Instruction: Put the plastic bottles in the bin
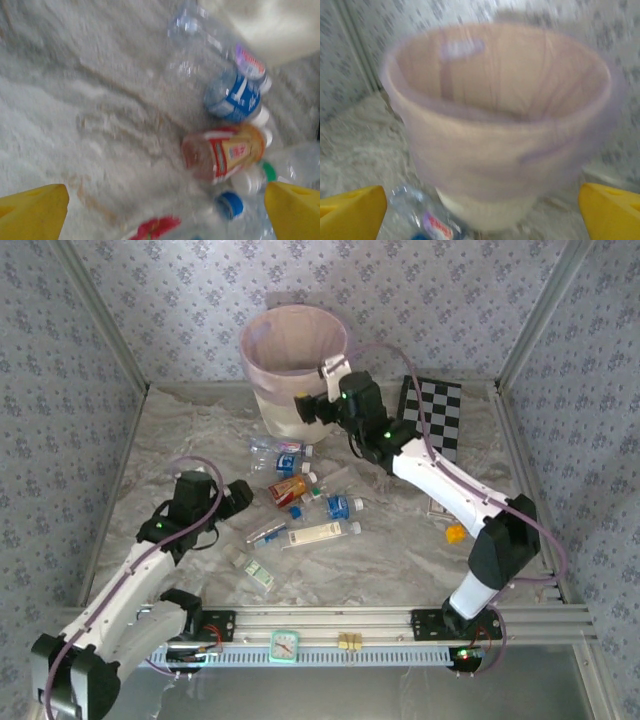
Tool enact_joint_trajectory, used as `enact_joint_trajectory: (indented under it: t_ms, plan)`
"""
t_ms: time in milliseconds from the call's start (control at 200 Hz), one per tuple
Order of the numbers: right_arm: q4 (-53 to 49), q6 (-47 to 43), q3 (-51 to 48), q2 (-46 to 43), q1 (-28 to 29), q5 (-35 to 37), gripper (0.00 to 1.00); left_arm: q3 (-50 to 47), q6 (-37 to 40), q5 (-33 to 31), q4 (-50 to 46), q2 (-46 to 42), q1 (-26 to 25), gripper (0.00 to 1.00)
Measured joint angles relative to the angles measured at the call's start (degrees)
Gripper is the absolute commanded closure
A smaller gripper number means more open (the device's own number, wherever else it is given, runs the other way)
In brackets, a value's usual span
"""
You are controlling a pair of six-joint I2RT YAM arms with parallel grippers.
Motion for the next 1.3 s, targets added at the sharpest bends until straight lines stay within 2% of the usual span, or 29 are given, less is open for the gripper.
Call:
enact_joint_trajectory:
  t_ms: [325, 615, 895, 1299]
  plan:
    - [-1.6, 9.9, -19.5, -7.7, -0.5, 8.4, 0.00, 0.0, -5.4, 0.1, -17.3, -4.9, -11.0, 0.02]
    - [-3.0, 14.7, -24.2, -9.2, -1.3, 11.7, 0.00, 0.0, -12.5, 2.5, -28.5, -5.4, -20.2, 0.03]
    - [-3.1, 15.3, -24.5, -9.9, -1.3, 12.3, 0.00, -3.6, -19.3, 4.8, -23.6, -2.0, -24.0, 0.01]
    - [-4.0, 15.3, -24.6, -9.9, -1.4, 12.4, 0.00, -3.6, -19.4, 5.0, -15.3, 11.0, -24.3, 0.00]
